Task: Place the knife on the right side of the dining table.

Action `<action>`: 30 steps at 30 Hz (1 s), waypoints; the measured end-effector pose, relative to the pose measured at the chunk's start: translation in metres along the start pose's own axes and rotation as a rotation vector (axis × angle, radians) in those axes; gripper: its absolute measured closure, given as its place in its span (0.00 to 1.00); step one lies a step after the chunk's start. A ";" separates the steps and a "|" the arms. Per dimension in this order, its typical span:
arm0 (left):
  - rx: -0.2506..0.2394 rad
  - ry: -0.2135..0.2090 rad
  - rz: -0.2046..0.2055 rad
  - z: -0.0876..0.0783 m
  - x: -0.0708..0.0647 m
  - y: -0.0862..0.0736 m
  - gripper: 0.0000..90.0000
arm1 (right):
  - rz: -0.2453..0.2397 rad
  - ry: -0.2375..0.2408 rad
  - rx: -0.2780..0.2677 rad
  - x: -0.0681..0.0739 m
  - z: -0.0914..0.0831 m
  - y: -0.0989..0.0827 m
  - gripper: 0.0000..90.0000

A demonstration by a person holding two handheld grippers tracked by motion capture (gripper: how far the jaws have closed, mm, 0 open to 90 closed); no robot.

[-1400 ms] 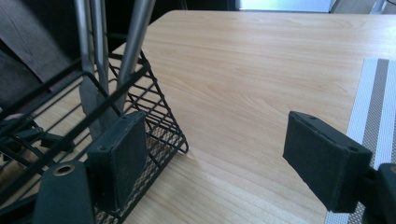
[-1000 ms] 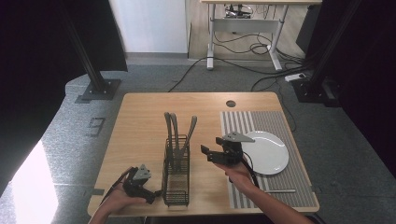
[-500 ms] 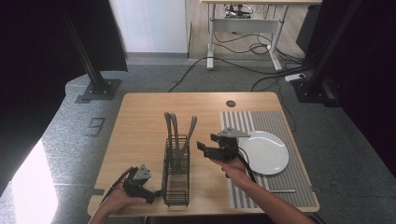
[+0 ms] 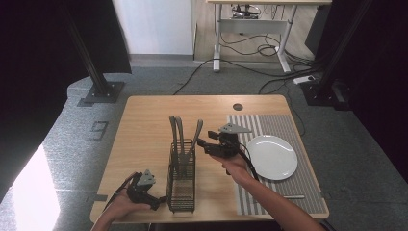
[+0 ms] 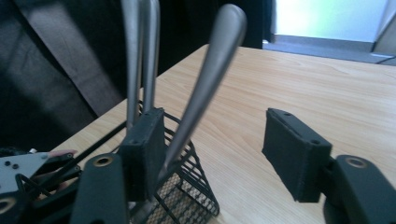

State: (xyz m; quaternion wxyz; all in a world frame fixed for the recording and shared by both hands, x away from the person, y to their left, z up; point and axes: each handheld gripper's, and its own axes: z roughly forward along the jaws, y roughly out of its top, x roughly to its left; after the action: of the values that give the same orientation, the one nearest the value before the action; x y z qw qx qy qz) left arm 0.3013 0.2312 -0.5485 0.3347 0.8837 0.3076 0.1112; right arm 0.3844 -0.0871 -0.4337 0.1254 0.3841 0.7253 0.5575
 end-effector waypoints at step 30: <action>-0.002 0.001 -0.002 0.000 0.000 0.000 0.00 | 0.128 0.235 0.017 -0.022 0.030 0.014 0.86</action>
State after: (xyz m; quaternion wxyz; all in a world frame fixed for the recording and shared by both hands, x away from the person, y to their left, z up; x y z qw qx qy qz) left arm 0.3012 0.2310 -0.5485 0.3357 0.8830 0.3086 0.1115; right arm 0.4230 -0.0801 -0.4367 0.0004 0.3626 0.7136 0.5994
